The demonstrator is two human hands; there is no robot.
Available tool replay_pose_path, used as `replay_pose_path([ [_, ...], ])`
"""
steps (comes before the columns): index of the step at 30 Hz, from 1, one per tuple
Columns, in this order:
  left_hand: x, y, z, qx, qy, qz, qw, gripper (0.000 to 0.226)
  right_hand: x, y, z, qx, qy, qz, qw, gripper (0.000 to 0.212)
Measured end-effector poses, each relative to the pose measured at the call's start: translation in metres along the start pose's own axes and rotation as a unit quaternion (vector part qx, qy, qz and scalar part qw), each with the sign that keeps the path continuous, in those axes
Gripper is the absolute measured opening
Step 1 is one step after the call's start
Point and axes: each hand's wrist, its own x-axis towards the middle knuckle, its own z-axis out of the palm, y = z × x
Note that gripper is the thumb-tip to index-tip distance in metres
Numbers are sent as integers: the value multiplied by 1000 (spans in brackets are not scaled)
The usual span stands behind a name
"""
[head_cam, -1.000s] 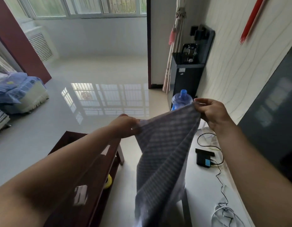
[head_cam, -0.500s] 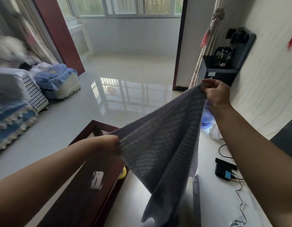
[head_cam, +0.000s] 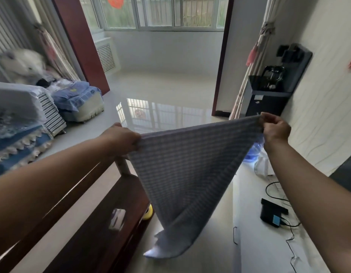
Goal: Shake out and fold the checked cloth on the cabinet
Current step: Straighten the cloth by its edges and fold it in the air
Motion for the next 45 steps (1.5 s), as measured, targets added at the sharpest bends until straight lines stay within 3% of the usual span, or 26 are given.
replay_pose_path([
  [2, -5, 1, -12, 26, -23, -3, 999, 14, -2, 8, -6, 14, 6, 13, 1000, 29],
  [3, -5, -2, -21, 66, 1, 5, 998, 13, -2, 9, -7, 17, 9, 7, 1000, 27],
  [6, 7, -12, -57, 206, 170, 50, 962, 12, 1, 9, -10, 26, 44, -25, 998, 23],
  [8, 16, -14, -84, 194, 269, 50, 942, 12, 4, 15, -12, 16, 57, -18, 998, 23],
  [10, 15, -6, -93, 179, 322, 45, 929, 12, 5, 21, -15, 8, 55, 11, 998, 24],
  [13, 7, -1, -69, 168, 276, 92, 942, 11, 9, 21, -17, -17, 64, 27, 997, 25],
  [15, 0, -11, -55, 171, 221, 71, 958, 11, 9, 10, -12, -43, 51, -30, 997, 27],
  [18, 0, -23, -53, 160, 270, 7, 950, 11, 17, -23, 0, -31, 44, -138, 989, 21],
  [21, 0, -22, -54, 152, 285, -37, 946, 14, 30, -45, 9, -33, 24, -189, 981, 18],
  [24, -3, -40, -66, 124, 286, -102, 945, 18, 6, -28, 25, -67, -46, -176, 981, 21],
  [27, -3, -53, -76, 118, 357, -177, 910, 14, -15, 2, 31, -63, -108, -116, 985, 16],
  [29, -6, -38, -66, 113, 387, -154, 902, 12, -3, -4, 24, -26, -54, -112, 992, 22],
  [30, -8, -25, -55, 102, 376, -100, 915, 11, 9, -13, 18, -17, -8, -120, 993, 28],
  [32, -13, -9, -33, 98, 304, 33, 947, 9, 31, -31, 12, -35, 23, -147, 988, 27],
  [33, -14, -11, -29, 109, 259, 53, 958, 10, 38, -36, 14, -63, 7, -160, 985, 22],
  [35, -11, -21, -29, 136, 216, 14, 967, 15, 46, -31, 22, -117, -53, -162, 978, 13],
  [38, -8, -32, -32, 130, 275, -44, 952, 13, 40, -10, 28, -142, -100, -157, 972, 9],
  [41, -6, -42, -38, 124, 320, -79, 936, 16, 30, 5, 29, -117, -103, -141, 978, 20],
  [45, 1, -47, -38, 137, 307, -78, 938, 18, 26, 5, 27, -67, -66, -95, 991, 17],
])
